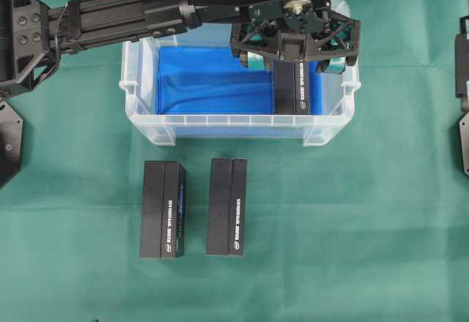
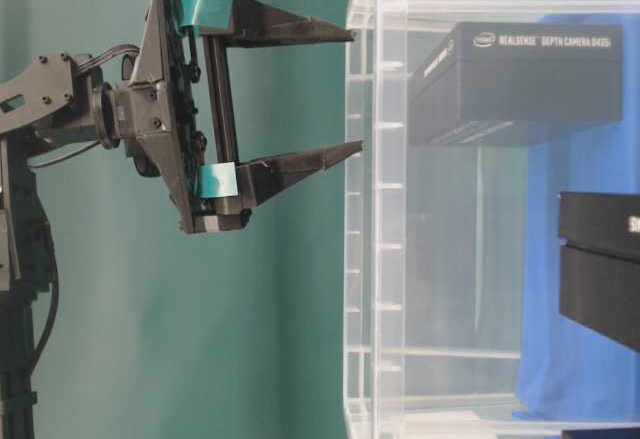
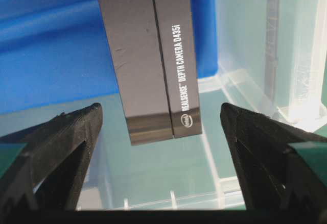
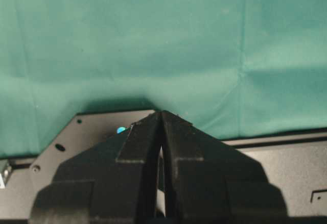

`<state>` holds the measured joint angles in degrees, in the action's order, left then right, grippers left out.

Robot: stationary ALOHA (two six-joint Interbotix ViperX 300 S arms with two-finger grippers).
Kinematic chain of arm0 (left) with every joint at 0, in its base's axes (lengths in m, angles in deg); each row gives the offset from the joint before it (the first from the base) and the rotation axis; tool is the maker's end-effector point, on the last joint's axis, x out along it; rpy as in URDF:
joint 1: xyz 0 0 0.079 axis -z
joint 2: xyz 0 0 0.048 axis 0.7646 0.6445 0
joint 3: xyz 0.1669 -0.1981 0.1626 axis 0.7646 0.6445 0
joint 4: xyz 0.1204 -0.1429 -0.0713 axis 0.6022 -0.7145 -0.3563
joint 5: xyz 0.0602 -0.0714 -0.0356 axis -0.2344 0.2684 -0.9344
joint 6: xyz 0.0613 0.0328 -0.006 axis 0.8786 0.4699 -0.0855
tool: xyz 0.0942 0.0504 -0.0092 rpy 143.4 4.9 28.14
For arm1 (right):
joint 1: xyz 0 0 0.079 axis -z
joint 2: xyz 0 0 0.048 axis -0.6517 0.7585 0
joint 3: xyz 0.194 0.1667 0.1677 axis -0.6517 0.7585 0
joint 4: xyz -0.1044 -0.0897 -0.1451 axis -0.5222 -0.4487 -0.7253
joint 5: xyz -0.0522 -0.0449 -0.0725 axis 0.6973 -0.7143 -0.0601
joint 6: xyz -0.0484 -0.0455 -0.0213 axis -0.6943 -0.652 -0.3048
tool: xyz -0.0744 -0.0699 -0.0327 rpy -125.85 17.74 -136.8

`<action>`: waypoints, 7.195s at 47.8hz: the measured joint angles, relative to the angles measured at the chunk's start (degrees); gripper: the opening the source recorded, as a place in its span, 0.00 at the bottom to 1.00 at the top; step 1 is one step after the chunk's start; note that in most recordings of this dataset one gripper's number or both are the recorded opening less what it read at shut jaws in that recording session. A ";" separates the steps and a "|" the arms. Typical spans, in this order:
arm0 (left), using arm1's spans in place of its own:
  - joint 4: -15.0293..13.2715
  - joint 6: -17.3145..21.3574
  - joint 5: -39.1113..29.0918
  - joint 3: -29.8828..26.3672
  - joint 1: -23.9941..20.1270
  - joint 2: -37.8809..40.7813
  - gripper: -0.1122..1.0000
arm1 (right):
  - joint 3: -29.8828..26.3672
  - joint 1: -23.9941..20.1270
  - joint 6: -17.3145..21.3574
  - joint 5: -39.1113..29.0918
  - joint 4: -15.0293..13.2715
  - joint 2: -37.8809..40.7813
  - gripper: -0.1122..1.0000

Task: Take the box out of the case with the left arm.
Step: 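Lower the left gripper around the right black box, then close the left gripper on the right box and lift it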

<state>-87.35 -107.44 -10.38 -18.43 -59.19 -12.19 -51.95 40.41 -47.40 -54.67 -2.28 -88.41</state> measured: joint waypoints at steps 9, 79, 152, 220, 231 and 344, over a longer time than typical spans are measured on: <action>-0.09 0.09 0.00 0.09 -0.09 0.00 0.94 | 0.00 0.00 0.00 0.00 0.00 0.00 0.13; 0.79 -2.46 11.69 10.72 -0.35 0.00 0.94 | 0.00 0.00 -0.09 0.00 -0.09 -0.09 0.13; 0.70 -2.81 17.40 16.88 -0.44 0.00 0.64 | 0.00 0.00 -0.18 0.00 -0.09 -0.09 0.13; 0.62 -2.02 -4.48 -7.12 0.26 -0.70 0.64 | 0.00 0.00 -0.35 0.44 0.00 -0.09 0.13; 0.44 -1.49 -11.25 -18.19 0.97 3.25 0.63 | 0.00 0.00 -0.35 0.53 0.00 -0.09 0.13; 1.58 -2.37 -18.81 -29.09 2.90 6.86 0.64 | 0.00 0.00 -0.18 0.44 0.18 -0.09 0.13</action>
<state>-85.77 -109.81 -29.19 -47.53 -56.29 -5.34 -51.95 40.41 -47.57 -54.23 -2.11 -88.50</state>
